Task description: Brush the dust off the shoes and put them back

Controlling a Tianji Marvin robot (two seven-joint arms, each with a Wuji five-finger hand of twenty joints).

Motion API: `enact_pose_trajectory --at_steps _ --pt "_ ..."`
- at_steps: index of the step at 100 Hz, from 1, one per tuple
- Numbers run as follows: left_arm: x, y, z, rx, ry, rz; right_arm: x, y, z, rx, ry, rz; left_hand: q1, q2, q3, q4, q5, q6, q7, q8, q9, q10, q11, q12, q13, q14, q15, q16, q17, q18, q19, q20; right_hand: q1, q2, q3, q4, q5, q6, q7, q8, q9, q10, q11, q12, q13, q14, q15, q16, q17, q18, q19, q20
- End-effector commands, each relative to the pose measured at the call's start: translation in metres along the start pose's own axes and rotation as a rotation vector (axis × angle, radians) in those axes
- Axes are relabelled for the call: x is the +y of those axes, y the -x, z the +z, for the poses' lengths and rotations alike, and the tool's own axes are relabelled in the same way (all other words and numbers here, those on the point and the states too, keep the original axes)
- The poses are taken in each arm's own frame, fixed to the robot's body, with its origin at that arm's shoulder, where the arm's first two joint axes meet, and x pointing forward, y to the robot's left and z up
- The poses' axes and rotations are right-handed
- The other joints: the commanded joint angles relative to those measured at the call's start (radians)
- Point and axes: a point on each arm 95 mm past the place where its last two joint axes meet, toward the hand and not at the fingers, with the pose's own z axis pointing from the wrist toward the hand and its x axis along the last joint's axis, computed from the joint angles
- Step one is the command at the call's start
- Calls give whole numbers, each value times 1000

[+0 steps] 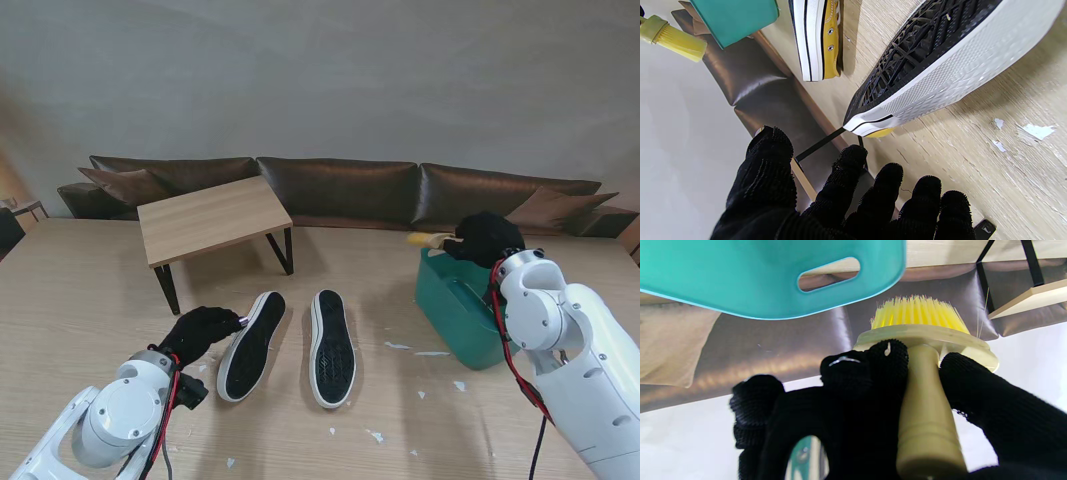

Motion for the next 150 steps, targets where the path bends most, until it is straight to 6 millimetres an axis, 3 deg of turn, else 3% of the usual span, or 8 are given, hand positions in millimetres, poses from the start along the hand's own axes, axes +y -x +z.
enact_pose_trajectory --at_steps 1,53,116,124,141,150 --pt "3 0 0 -3 23 -6 -1 9 -1 -15 -24 -20 39 40 -25 45 10 9 -1 5 8 9 1 1 -6 20 6 6 -8 -2 -27 11 44 48 71 28 100 50 48 25 60 -7 -7 16 -18 -109 -2 -5 383 -11 6 5" --pt "4 0 1 -3 25 -6 -7 38 3 -80 -112 -112 39 41 -25 45 11 7 -1 5 8 8 1 1 -7 20 6 6 -8 -2 -28 11 37 55 66 30 98 44 48 25 60 -17 -10 19 -17 -119 -2 -5 383 -17 5 5" --pt "5 0 2 -6 29 -6 -56 46 20 -140 -170 -149 39 41 -25 45 10 8 -1 5 6 8 1 1 -7 19 6 6 -9 -3 -28 11 30 86 28 28 53 22 22 6 15 -24 -40 11 -18 -99 -78 -40 324 -22 -60 -7" --pt "5 0 2 -8 30 -6 -60 46 20 -149 -182 -148 39 40 -25 45 9 9 -1 5 7 11 1 1 -7 20 6 6 -9 -2 -28 11 40 83 10 14 18 18 -13 -42 -23 -15 -73 -15 -18 -73 -145 -68 279 -22 -94 0" --pt "5 1 2 -10 37 -7 -65 45 20 -160 -208 -159 39 41 -25 45 8 8 -2 5 6 8 1 1 -8 21 6 6 -10 -4 -28 11 59 60 -18 -54 -90 -18 -72 -256 -127 -10 -191 -123 -21 -44 -406 -173 153 -45 -204 11" --pt "5 1 2 -11 37 -8 -66 44 20 -170 -217 -160 39 41 -25 45 10 8 -1 5 6 8 1 1 -9 20 5 6 -10 -4 -28 11 44 67 -35 -53 -131 -20 -113 -318 -177 -5 -235 -174 -24 -32 -539 -219 93 -51 -249 13"
